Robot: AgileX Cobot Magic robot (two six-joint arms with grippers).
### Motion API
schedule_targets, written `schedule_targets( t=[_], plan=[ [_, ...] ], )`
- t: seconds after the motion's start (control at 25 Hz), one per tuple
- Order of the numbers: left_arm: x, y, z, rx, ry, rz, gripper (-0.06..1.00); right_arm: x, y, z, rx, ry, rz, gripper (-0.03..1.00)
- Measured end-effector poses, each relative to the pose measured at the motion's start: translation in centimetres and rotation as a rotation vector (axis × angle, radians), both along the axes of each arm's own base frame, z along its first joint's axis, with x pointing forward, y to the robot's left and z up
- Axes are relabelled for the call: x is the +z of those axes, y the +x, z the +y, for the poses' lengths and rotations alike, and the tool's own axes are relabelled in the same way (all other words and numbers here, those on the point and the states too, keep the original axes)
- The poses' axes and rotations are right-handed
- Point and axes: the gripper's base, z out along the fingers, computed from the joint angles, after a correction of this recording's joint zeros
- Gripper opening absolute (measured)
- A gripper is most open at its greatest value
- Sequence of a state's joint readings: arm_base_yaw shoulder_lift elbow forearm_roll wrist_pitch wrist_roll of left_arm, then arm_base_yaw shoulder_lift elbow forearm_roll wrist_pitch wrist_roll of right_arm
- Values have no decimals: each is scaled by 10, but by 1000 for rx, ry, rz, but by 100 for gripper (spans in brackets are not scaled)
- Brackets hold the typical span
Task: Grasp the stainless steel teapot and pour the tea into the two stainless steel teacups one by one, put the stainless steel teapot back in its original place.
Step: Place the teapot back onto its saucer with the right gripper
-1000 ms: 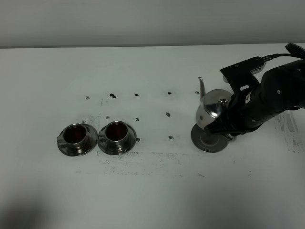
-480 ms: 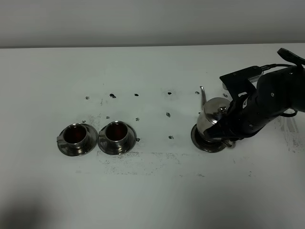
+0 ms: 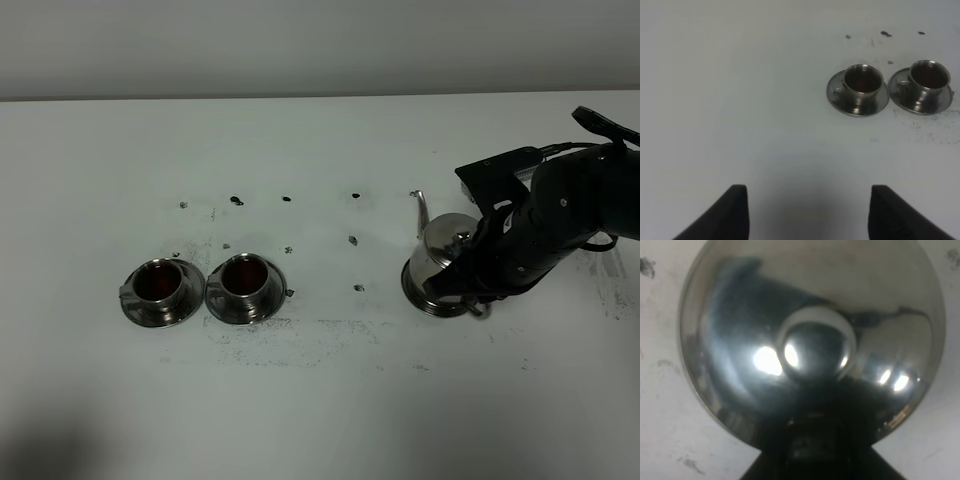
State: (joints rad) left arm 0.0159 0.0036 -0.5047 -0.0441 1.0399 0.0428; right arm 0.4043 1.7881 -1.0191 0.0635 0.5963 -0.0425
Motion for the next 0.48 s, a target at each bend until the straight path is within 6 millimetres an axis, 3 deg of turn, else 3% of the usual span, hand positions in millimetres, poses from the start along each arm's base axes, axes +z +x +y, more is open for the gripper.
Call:
schedule_targets(
  t=[0.28,0.36,0.48],
  plan=[
    [0,0,0,0,0,0,51,0,-1,0,0,-3,8,21],
    [0,0,0,0,0,0,51,0,-1,0,0,-3,9,26],
    [0,0,0,0,0,0,51,0,-1,0,0,-3,9,41]
  ],
)
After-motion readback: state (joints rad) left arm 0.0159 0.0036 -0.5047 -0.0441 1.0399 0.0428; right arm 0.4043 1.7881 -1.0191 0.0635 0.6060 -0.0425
